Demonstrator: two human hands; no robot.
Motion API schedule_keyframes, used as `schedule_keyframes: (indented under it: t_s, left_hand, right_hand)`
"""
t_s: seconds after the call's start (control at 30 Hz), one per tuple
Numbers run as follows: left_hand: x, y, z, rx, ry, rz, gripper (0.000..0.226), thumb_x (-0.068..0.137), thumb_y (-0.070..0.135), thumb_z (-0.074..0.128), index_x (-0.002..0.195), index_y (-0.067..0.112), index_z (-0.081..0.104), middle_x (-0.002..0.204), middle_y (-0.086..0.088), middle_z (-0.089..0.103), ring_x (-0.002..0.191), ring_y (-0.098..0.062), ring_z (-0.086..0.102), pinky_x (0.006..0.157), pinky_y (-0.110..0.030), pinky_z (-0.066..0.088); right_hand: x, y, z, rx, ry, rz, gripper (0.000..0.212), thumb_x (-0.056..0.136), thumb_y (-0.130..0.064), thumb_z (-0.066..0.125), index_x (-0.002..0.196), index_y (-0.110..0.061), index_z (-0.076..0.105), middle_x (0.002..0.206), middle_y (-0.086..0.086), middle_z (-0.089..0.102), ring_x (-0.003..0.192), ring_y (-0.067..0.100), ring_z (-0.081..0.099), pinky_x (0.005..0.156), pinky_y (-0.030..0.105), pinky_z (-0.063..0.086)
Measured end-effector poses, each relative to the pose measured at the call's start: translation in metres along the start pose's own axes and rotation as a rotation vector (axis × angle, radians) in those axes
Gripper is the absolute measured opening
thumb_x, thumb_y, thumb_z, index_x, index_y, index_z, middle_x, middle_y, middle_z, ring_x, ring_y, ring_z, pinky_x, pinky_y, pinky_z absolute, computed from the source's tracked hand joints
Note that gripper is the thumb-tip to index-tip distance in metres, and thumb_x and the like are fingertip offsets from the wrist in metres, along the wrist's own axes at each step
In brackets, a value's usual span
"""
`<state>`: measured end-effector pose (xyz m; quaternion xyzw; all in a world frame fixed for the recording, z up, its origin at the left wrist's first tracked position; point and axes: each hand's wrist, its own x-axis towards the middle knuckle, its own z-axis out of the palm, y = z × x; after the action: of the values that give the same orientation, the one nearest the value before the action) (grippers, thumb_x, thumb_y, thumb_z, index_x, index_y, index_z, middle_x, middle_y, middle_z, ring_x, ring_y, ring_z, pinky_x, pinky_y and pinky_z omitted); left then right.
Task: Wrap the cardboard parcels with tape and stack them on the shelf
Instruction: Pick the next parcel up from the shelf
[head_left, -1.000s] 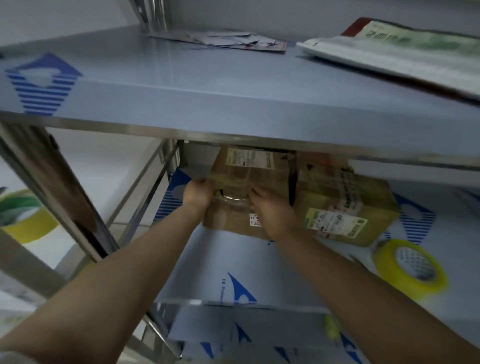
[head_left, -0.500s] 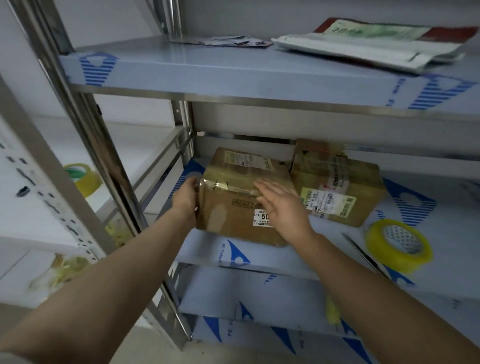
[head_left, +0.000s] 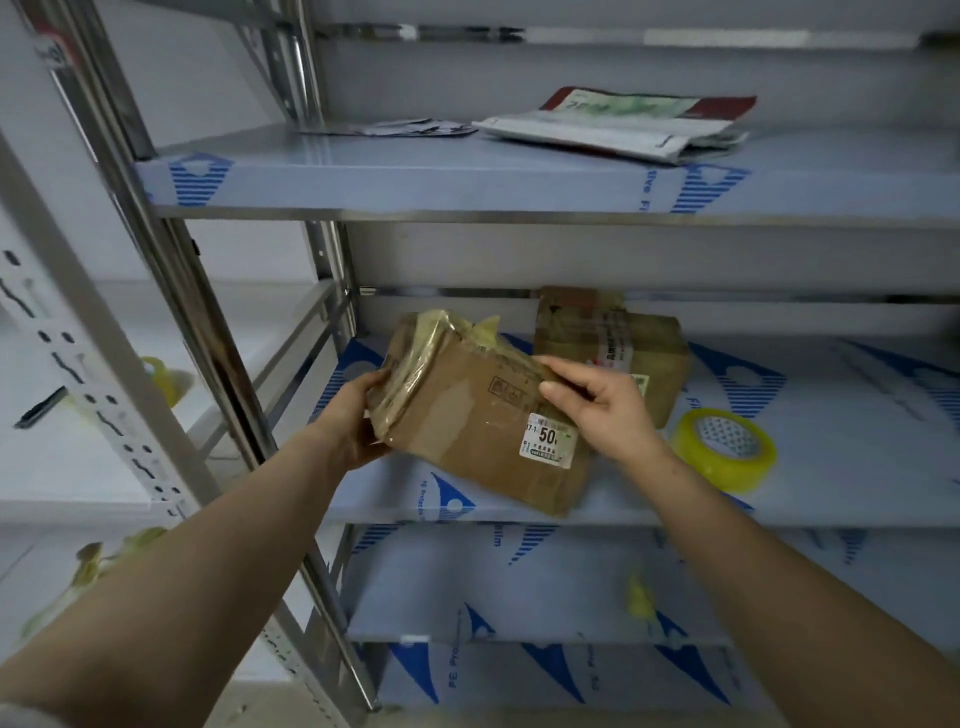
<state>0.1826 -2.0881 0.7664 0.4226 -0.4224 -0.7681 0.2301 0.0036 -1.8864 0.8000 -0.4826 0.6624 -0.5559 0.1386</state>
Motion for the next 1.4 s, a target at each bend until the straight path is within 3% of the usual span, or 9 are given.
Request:
schedule_keyframes:
  t_s: [0.1, 0.33, 0.5, 0.7, 0.87, 1.0, 1.07, 1.27, 1.4]
  left_hand:
    - [-0.002, -0.001, -0.005, 0.041, 0.058, 0.048, 0.033, 0.086, 0.041, 0.057, 0.105, 0.015, 0.061, 0.105, -0.01, 0.063, 0.102, -0.025, 0.059, 0.097, -0.041, 0.045]
    - [-0.019, -0.002, -0.008, -0.068, -0.134, 0.061, 0.022, 0.093, 0.033, 0.049, 0.083, 0.018, 0.063, 0.078, -0.005, 0.07, 0.068, -0.02, 0.066, 0.065, -0.031, 0.051]
    - [-0.038, -0.004, 0.001, -0.099, -0.299, 0.049, 0.038, 0.092, 0.048, 0.048, 0.099, 0.015, 0.066, 0.093, -0.009, 0.074, 0.087, -0.023, 0.068, 0.063, -0.03, 0.054]
    - [-0.054, -0.012, 0.011, 0.073, -0.409, 0.02, 0.045, 0.094, 0.05, 0.041, 0.107, 0.012, 0.063, 0.098, -0.007, 0.067, 0.084, -0.02, 0.063, 0.06, -0.028, 0.048]
    - [-0.069, -0.012, 0.015, 0.172, -0.489, -0.002, 0.042, 0.092, 0.049, 0.037, 0.078, 0.017, 0.061, 0.067, 0.0, 0.044, 0.06, -0.017, 0.043, 0.059, -0.028, 0.035]
    - [-0.083, -0.011, 0.025, 0.085, -0.558, 0.007, 0.04, 0.095, 0.042, 0.036, 0.08, 0.014, 0.061, 0.047, 0.005, 0.046, 0.039, -0.011, 0.047, 0.042, -0.015, 0.039]
    - [-0.087, -0.013, 0.031, 0.126, -0.566, 0.062, 0.033, 0.096, 0.036, 0.04, 0.084, 0.013, 0.059, 0.057, 0.002, 0.047, 0.044, -0.009, 0.047, 0.046, -0.019, 0.042]
    - [-0.088, -0.023, 0.049, 0.295, -0.604, 0.065, 0.033, 0.09, 0.032, 0.051, 0.114, 0.012, 0.06, 0.107, -0.01, 0.067, 0.103, -0.028, 0.061, 0.095, -0.043, 0.046]
    - [-0.092, -0.03, 0.056, 0.287, -0.58, -0.013, 0.024, 0.089, 0.029, 0.055, 0.106, 0.015, 0.063, 0.085, -0.004, 0.074, 0.079, -0.021, 0.07, 0.071, -0.034, 0.052]
  right_hand:
    - [-0.013, -0.003, -0.012, 0.135, 0.131, 0.068, 0.041, 0.085, 0.007, 0.062, 0.118, -0.017, 0.058, 0.091, -0.011, 0.068, 0.074, -0.01, 0.065, 0.07, 0.007, 0.05]
    - [-0.064, 0.001, -0.01, 0.454, 0.38, 0.384, 0.027, 0.083, 0.007, 0.06, 0.099, -0.013, 0.068, 0.075, -0.006, 0.075, 0.069, 0.007, 0.071, 0.062, 0.016, 0.055]
    - [-0.113, 0.006, 0.005, 0.612, 0.526, 0.474, 0.031, 0.088, 0.004, 0.051, 0.117, 0.001, 0.061, 0.102, 0.013, 0.071, 0.096, 0.028, 0.066, 0.09, 0.038, 0.051]
    - [-0.164, -0.001, 0.012, 0.65, 0.635, 0.526, 0.029, 0.092, -0.001, 0.046, 0.116, -0.001, 0.061, 0.093, 0.008, 0.073, 0.09, 0.025, 0.067, 0.089, 0.039, 0.051]
    - [-0.185, -0.012, 0.009, 0.677, 0.673, 0.56, 0.024, 0.095, -0.005, 0.041, 0.1, -0.005, 0.065, 0.085, 0.011, 0.07, 0.073, 0.021, 0.068, 0.073, 0.032, 0.056]
    - [-0.188, -0.014, 0.0, 0.759, 0.703, 0.621, 0.025, 0.095, -0.007, 0.04, 0.105, -0.003, 0.063, 0.098, 0.017, 0.06, 0.085, 0.029, 0.056, 0.096, 0.044, 0.043]
    - [-0.185, -0.015, -0.007, 0.808, 0.7, 0.683, 0.025, 0.095, -0.011, 0.042, 0.104, -0.005, 0.064, 0.098, 0.016, 0.059, 0.083, 0.029, 0.053, 0.093, 0.043, 0.044]
    - [-0.18, -0.018, -0.032, 0.934, 0.701, 0.798, 0.03, 0.095, -0.016, 0.044, 0.122, -0.011, 0.058, 0.112, 0.014, 0.056, 0.104, 0.033, 0.053, 0.113, 0.05, 0.031]
    - [-0.175, -0.023, -0.043, 0.926, 0.7, 0.844, 0.029, 0.099, -0.019, 0.045, 0.119, -0.006, 0.062, 0.122, 0.013, 0.06, 0.109, 0.028, 0.058, 0.108, 0.045, 0.04]
